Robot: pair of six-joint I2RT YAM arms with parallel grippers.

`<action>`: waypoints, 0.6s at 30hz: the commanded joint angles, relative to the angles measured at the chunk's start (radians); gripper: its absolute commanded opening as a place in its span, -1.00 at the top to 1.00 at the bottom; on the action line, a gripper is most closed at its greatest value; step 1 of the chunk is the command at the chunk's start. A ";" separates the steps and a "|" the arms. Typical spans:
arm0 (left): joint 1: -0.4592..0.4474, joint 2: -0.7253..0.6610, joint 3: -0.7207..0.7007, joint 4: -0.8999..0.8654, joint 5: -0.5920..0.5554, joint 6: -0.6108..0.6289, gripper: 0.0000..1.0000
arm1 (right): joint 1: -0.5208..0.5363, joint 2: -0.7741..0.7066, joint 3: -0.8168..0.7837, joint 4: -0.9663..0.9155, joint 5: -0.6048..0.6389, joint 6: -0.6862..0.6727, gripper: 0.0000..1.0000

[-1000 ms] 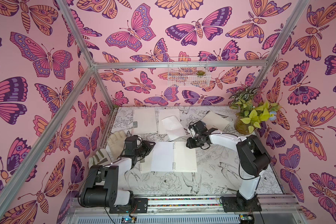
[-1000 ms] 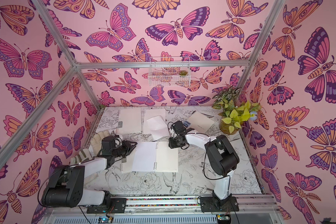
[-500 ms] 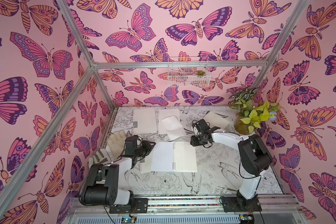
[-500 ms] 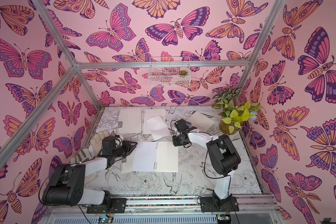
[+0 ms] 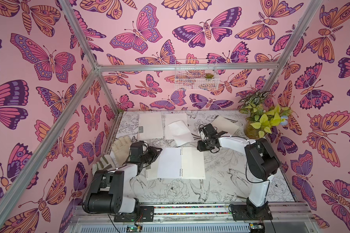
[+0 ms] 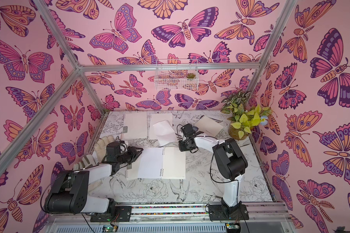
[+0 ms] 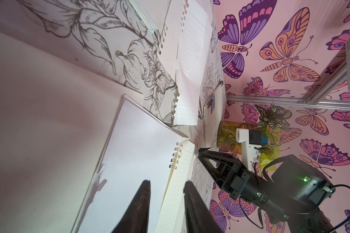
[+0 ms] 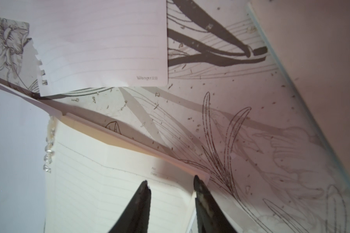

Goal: Tear off pages from different notebooks
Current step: Tear off the paper from the notebook.

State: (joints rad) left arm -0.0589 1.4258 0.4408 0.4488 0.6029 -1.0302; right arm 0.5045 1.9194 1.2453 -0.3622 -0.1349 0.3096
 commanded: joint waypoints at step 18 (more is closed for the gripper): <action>0.007 0.013 -0.004 -0.030 -0.015 0.040 0.27 | -0.026 0.004 -0.010 0.023 -0.030 0.008 0.09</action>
State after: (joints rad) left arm -0.0582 1.4418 0.4408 0.4438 0.6018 -1.0225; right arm 0.4942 1.9320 1.2446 -0.3553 -0.1383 0.3138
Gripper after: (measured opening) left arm 0.349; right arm 0.467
